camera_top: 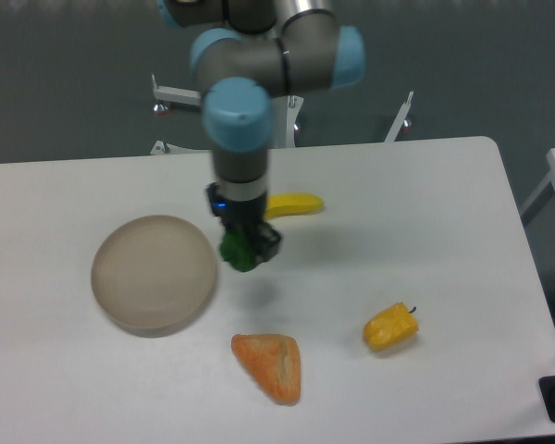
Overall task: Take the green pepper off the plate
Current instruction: 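Lift the green pepper up off the plate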
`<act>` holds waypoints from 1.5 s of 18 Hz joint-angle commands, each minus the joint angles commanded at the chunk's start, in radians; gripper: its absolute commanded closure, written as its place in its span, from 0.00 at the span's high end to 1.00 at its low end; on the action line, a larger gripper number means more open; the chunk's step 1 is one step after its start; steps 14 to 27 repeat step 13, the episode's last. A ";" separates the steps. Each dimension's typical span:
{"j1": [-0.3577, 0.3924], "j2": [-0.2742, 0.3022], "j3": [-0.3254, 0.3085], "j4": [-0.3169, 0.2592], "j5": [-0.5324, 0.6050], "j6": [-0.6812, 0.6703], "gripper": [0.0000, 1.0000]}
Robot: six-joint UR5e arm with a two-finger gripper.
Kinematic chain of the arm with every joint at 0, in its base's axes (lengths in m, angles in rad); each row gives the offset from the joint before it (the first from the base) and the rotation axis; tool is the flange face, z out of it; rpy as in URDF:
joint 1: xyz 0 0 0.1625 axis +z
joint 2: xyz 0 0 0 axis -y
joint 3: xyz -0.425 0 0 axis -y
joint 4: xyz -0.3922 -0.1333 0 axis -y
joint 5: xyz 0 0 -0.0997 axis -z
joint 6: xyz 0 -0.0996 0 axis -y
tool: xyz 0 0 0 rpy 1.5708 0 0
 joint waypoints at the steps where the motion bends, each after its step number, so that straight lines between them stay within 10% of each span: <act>1: 0.029 0.000 0.008 -0.028 0.003 0.025 0.21; 4: 0.095 -0.011 0.048 -0.106 0.020 0.071 0.22; 27: 0.174 -0.041 0.107 -0.092 0.025 0.276 0.23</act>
